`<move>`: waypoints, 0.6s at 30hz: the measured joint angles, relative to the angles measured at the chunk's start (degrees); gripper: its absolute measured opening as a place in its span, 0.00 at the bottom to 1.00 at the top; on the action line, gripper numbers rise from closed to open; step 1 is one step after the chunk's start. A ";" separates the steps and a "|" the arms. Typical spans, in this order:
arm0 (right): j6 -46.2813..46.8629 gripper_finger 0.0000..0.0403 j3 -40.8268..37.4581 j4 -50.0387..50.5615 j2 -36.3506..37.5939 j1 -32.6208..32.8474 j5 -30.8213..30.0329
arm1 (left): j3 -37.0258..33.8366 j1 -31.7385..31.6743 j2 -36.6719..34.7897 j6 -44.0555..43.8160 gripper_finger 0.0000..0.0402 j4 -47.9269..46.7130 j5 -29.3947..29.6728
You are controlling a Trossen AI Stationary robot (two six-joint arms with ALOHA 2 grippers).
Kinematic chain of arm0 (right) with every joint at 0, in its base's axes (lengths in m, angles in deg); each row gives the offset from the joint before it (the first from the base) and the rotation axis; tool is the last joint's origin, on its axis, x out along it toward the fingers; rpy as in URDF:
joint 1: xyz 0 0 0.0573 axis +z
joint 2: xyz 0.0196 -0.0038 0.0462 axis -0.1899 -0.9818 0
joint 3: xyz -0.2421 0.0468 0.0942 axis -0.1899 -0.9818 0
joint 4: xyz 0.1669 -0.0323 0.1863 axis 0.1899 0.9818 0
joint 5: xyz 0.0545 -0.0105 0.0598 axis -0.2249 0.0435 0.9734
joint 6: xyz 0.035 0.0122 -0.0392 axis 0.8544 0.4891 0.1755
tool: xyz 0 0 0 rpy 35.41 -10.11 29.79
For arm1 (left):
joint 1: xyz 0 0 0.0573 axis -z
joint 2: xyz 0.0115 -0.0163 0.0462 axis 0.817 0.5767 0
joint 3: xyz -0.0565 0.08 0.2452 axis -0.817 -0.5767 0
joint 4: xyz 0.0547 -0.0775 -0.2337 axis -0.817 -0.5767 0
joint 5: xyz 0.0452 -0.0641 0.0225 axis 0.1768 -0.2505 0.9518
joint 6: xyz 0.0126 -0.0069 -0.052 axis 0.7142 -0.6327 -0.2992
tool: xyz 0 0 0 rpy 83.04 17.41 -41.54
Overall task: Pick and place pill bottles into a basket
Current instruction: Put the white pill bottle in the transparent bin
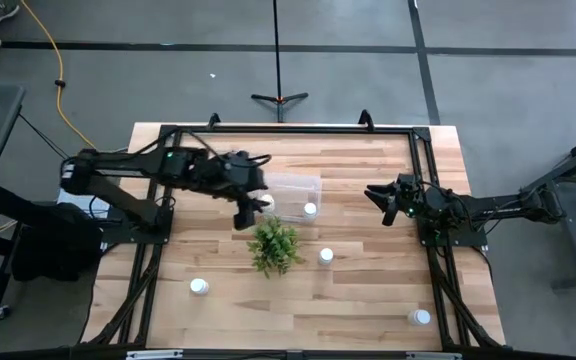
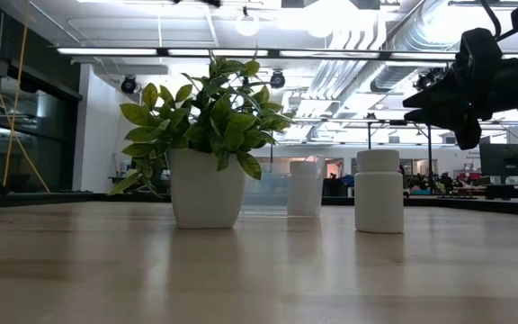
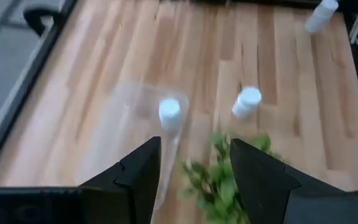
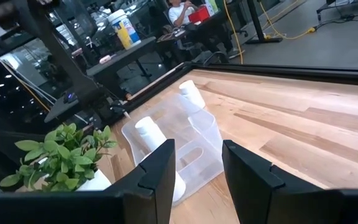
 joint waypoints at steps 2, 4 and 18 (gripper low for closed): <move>-0.01 0.31 0.01 0.06 0.01 0.02 0.01 | -4.25 0.85 -3.35 -2.52 0.56 -1.38 -1.17; -0.01 0.31 0.01 0.06 0.04 0.00 0.01 | -7.74 1.99 -6.95 -4.66 0.56 -3.25 -2.02; 0.21 0.31 0.01 0.42 0.01 0.02 0.08 | -21.61 7.67 -23.53 -23.71 0.56 -14.16 3.27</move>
